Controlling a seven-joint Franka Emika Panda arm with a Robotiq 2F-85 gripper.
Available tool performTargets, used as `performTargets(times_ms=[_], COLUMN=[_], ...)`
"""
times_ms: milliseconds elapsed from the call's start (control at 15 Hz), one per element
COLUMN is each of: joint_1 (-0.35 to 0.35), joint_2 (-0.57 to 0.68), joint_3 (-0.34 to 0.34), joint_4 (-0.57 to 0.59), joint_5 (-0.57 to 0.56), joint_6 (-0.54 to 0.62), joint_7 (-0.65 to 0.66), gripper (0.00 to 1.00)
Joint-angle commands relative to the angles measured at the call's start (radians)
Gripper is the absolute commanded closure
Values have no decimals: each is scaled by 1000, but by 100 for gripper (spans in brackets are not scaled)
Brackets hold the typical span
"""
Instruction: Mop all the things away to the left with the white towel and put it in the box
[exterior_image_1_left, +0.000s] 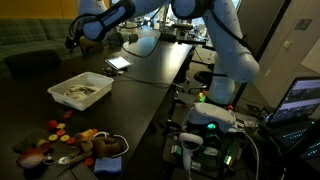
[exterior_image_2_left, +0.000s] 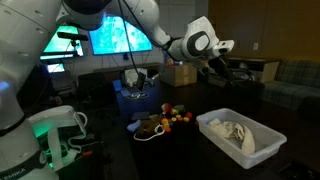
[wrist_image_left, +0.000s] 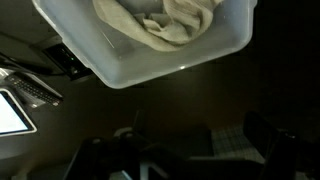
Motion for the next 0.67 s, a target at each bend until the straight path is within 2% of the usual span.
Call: performTargets(times_ms=[0, 267, 600], joint_1=[-118, -217, -312], joint_2=[-251, -444, -686], joint_3=[124, 164, 158], joint_4=[-242, -411, -607], joint_5=[24, 29, 33], joint_6=[-134, -307, -477], joint_7=[-204, -296, -379], gripper=[0, 0, 0])
